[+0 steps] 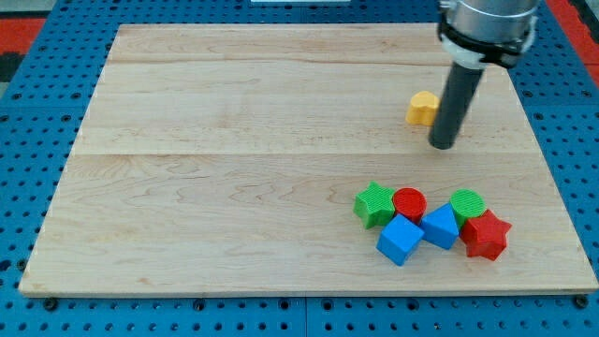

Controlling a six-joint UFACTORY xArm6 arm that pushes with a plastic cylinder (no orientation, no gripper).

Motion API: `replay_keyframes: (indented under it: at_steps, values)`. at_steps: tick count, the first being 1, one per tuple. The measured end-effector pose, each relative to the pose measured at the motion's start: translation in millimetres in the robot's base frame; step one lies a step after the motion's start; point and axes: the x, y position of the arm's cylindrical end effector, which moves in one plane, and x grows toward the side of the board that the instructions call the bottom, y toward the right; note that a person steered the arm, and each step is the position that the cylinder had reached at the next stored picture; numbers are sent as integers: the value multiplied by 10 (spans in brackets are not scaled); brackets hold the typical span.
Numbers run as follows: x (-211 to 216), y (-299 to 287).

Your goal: Separate the group of blocks

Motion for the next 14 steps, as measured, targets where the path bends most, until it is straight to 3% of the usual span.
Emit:
replay_keyframes:
  at_steps: [1,3,5,6,10,11,13,14]
  values:
    - [140,941]
    - [1135,1217]
    - [1592,365]
    - [1579,-190]
    - [1017,106]
    - [589,307]
    - [496,-1293]
    - [333,-1633]
